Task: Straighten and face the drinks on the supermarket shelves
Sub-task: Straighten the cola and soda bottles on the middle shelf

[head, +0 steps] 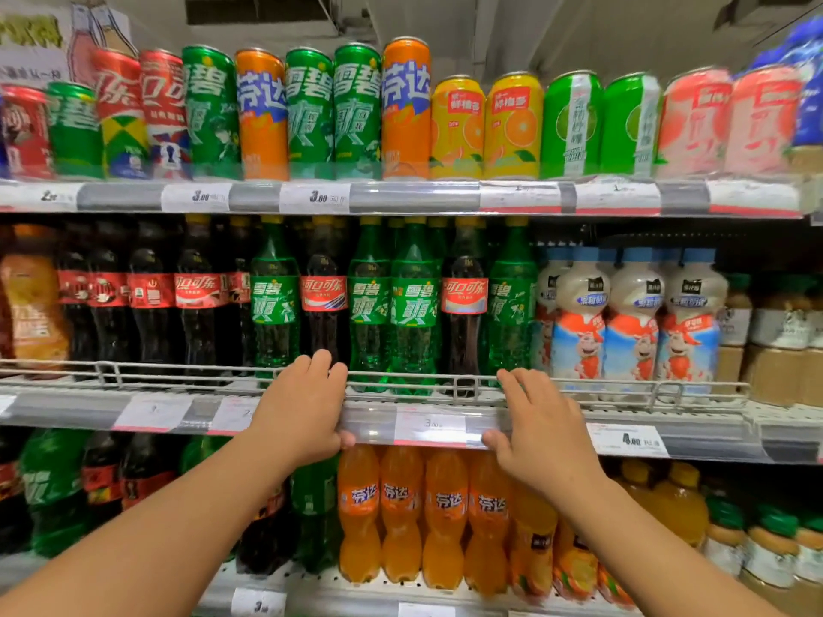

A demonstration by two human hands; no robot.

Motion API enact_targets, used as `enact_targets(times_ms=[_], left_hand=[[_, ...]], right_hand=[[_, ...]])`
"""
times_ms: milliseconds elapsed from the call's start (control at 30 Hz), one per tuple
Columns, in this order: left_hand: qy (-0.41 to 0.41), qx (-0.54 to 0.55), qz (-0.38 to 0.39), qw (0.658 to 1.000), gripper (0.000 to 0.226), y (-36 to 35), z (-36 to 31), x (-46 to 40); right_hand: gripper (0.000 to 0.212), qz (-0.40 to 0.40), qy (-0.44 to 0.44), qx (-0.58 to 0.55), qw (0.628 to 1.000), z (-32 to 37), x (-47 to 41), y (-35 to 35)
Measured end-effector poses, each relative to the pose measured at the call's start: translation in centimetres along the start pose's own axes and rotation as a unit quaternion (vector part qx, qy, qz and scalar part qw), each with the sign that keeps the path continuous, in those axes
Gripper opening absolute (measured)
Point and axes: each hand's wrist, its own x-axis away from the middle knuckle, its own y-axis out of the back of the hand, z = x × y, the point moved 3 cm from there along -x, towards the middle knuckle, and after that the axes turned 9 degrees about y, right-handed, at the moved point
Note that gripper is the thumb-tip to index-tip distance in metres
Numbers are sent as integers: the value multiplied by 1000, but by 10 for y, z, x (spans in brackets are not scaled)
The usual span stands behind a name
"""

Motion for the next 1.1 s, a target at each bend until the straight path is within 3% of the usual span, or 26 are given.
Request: enact_targets(times_ms=[133, 300, 433, 567, 667, 767, 1100], left_hand=[[-7, 11, 11, 1000, 77, 1, 0, -6], [-8, 11, 24, 1000, 76, -3, -5, -14], [-3, 13, 9, 1000, 64, -6, -6, -12], [-7, 29, -2, 1000, 60, -10, -3, -11], [-5, 42, -6, 999, 58, -12, -4, -13], [0, 48, -7, 999, 56, -14, -5, -13], [-7, 43, -9, 999, 63, -11, -3, -9]], right_hand=[[68, 9, -20, -37, 999, 2, -19, 24], [48, -170, -90, -216, 957, 15, -84, 89], [56, -173, -153, -252, 940, 21, -134, 104], [47, -177, -200, -269, 925, 22, -166, 109], [56, -141, -212, -240, 937, 24, -176, 108], [50, -138, -231, -229, 936, 21, -174, 106], [33, -207, -181, -260, 925, 17, -143, 112]])
